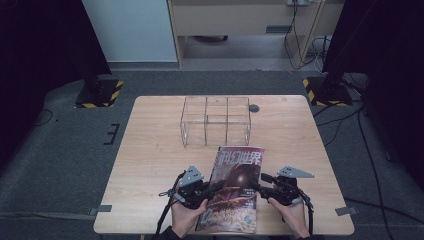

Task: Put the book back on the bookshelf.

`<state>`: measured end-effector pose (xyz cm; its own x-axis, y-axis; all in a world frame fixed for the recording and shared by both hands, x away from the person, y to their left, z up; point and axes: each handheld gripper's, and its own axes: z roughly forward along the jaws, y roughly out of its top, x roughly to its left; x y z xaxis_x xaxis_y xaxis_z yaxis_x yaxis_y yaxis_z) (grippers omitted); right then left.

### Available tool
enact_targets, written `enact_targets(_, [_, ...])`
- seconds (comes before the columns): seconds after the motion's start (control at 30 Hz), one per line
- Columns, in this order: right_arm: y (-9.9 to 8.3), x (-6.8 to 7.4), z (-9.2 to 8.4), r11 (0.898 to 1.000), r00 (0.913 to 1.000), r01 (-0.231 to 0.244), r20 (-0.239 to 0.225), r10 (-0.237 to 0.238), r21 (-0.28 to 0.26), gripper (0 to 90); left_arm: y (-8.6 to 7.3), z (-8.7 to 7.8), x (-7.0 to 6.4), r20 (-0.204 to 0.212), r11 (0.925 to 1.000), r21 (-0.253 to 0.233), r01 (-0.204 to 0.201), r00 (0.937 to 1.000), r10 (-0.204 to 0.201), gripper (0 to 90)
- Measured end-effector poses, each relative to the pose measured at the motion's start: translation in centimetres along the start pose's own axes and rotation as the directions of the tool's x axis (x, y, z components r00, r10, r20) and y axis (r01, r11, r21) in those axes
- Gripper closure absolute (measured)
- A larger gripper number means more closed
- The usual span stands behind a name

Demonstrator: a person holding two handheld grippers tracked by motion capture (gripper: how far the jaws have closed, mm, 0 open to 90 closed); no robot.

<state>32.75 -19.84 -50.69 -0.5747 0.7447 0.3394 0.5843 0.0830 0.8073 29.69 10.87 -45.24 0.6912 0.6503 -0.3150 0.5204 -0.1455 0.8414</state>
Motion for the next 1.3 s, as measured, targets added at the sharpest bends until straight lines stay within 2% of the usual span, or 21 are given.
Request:
enact_targets(0.07, [0.0, -0.3, -0.1, 1.0, 0.9996, 0.006, 0.027, -0.006, -0.003, 32.1, 0.3, -0.5, 0.1, -0.005, 0.9999, -0.015, 0.001, 1.0, -0.001, 83.8])
enact_targets(0.2, [-0.2, -0.7, -0.1, 0.999, 0.991, 0.029, 0.131, -0.031, 0.017, 23.0, 1.0, -1.8, 0.5, -0.028, 0.9988, -0.049, 0.003, 0.9996, -0.004, 83.9])
enact_targets(0.3, [-0.3, -1.0, -0.1, 0.996, 0.9748, 0.073, 0.208, -0.08, 0.045, 19.7, 1.6, -2.9, 0.9, -0.045, 0.9967, -0.081, 0.009, 0.9989, -0.013, 83.9])
enact_targets(0.47, [-0.6, -1.8, 0.0, 0.992, 0.9516, 0.083, 0.288, -0.107, 0.093, 12.8, 2.4, -4.9, 1.5, -0.101, 0.9904, -0.138, -0.004, 0.9949, -0.01, 83.9])
enact_targets(0.6, [-0.9, -2.5, 0.0, 0.984, 0.9256, 0.09, 0.352, -0.14, 0.154, 10.2, 2.7, -6.1, 2.1, -0.131, 0.9847, -0.174, 0.0, 0.991, -0.024, 83.9])
enact_targets(0.7, [-1.2, -3.1, 0.1, 0.979, 0.9207, 0.07, 0.366, -0.137, 0.191, 8.7, 2.9, -6.8, 2.7, -0.148, 0.9817, -0.191, 0.008, 0.9883, -0.036, 83.8])
enact_targets(0.8, [-1.4, -3.6, 0.0, 0.975, 0.9135, 0.065, 0.381, -0.144, 0.211, 8.3, 3.0, -7.5, 3.2, -0.17, 0.978, -0.208, 0.009, 0.9844, -0.045, 83.8])
enact_targets(0.9, [-1.6, -4.0, 0.0, 0.974, 0.911, 0.06, 0.386, -0.144, 0.22, 8.0, 3.1, -8.1, 3.6, -0.174, 0.9738, -0.227, 0.015, 0.9831, -0.056, 83.8])
enact_targets(1.23, [-2.0, -4.4, 0.0, 0.978, 0.9073, 0.053, 0.4, -0.131, 0.2, 5.2, 3.6, -10.3, 4.2, -0.212, 0.9576, -0.288, 0.016, 0.9739, -0.08, 83.9])
enact_targets(1.3, [-2.0, -4.4, 0.0, 0.979, 0.9011, 0.039, 0.417, -0.12, 0.199, 3.4, 3.8, -10.7, 4.2, -0.218, 0.9543, -0.299, 0.015, 0.9723, -0.084, 83.8])
